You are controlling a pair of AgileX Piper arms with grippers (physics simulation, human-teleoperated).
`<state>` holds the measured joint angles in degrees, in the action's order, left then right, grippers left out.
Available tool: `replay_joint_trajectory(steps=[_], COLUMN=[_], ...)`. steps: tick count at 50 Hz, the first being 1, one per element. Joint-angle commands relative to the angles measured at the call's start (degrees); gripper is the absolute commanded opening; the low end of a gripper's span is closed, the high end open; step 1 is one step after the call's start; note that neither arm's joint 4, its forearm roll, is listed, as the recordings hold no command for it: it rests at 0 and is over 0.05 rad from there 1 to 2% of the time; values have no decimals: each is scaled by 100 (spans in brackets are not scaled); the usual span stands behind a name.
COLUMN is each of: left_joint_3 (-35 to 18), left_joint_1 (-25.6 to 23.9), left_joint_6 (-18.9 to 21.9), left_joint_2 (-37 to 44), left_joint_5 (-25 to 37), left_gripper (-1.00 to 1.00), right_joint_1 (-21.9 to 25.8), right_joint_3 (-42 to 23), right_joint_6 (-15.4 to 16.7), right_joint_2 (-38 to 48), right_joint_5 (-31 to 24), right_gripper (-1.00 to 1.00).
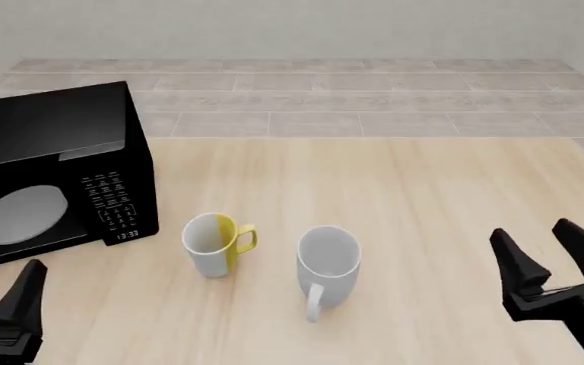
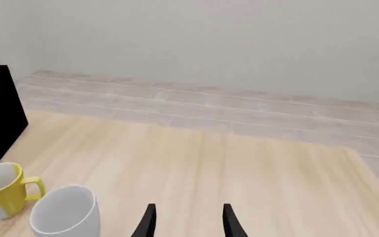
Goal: Put the yellow and white mug to the front of the white mug.
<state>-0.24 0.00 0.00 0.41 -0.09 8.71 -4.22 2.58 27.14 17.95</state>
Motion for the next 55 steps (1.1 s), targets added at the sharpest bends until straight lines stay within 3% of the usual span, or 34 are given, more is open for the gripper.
replay_joint_trajectory(steps=[1,10,13,19,29,44,55], left_joint_3=[-1,-1,-1,-1,-1,-1,-1], left_joint_1=[0,0,0,0,0,0,0], left_joint_6=[0,0,0,0,0,0,0], left_joint_2=[1,1,1,1,1,1,1], left_joint_5=[0,0,0,0,0,0,0], left_gripper=[100,100,100,100,100,100,100], right_joint_1=[859,1572,1898,2155,2245,2343,2713], right_joint_3=[-661,-1593,-2229,-2927,-4298,-5842,-6272], right_joint_6=[219,441,689,945,1620,2493,2657], right_joint_2=[2055,2828,3449,3894,4612,5671,5994], right_joint_5=[1061,440,-117,-840,-2284,-3713,-4365], right_gripper=[100,100,100,100,100,100,100])
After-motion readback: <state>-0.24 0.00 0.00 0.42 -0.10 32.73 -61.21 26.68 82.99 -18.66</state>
